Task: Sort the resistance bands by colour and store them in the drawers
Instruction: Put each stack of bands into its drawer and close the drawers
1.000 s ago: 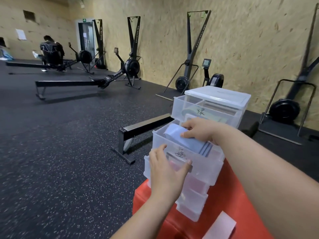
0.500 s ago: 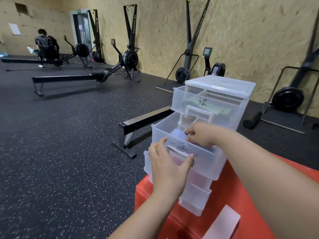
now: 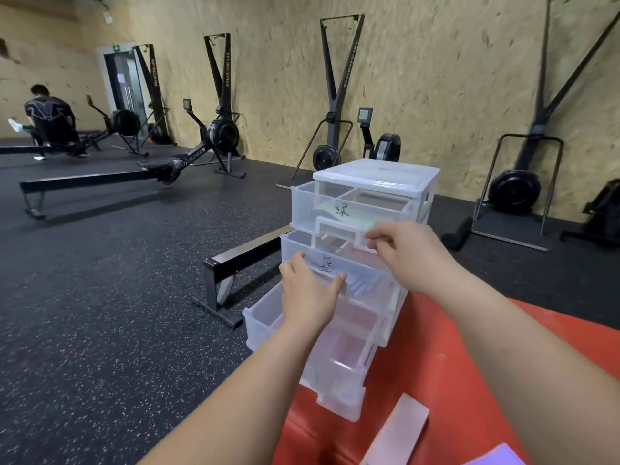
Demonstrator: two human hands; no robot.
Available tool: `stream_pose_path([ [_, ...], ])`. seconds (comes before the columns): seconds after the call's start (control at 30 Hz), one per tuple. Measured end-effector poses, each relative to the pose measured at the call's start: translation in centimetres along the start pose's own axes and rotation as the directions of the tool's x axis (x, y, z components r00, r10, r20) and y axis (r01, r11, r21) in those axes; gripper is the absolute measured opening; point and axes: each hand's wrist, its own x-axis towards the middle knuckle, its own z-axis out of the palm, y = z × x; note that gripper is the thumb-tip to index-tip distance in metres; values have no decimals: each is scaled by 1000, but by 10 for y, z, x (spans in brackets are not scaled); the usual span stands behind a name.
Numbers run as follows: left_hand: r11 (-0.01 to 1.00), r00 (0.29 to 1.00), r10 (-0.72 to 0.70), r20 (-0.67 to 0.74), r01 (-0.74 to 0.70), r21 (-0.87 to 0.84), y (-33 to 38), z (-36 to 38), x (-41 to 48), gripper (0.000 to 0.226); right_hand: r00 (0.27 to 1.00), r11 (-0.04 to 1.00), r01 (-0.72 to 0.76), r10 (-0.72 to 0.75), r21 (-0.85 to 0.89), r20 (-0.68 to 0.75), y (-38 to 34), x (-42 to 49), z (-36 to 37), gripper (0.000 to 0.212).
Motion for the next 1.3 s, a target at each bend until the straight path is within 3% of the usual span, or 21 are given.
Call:
stream_pose_path([
  [0.23,999,998,48,36,-49,19,-3,1,-16,89,964,984,-69,109,166,-244,51,-51,-9,29],
  [0.4,948,950,312,-8,-311,65,-4,15,-81,66,951,955,-261,280,140,-134,116,-109,15,24],
  [0.57,826,824,563,55,-563,-27,-4,36,-146,45,892,885,-451,450,113,35,169,-175,52,20],
  [0.7,652,659,751,47,-751,110,-15,56,-172,33,844,842,-535,529,73,93,190,-215,72,22],
  [0.77,603,608,787,101,-794,75,-25,67,-177,35,836,837,-544,535,55,121,193,-225,82,24],
  [0.87,698,662,680,317,-716,-1,-45,80,-183,42,849,859,-512,504,11,161,192,-228,102,29],
  [1.0,852,735,398,549,-518,74,-76,94,-185,58,869,892,-448,450,-60,207,189,-216,130,42],
  [1.1,892,770,266,580,-424,154,-86,100,-184,56,861,889,-446,457,-103,221,188,-205,147,48],
  [1.3,919,788,212,578,-362,157,-92,109,-187,53,780,819,-517,571,-249,258,196,-196,164,60],
])
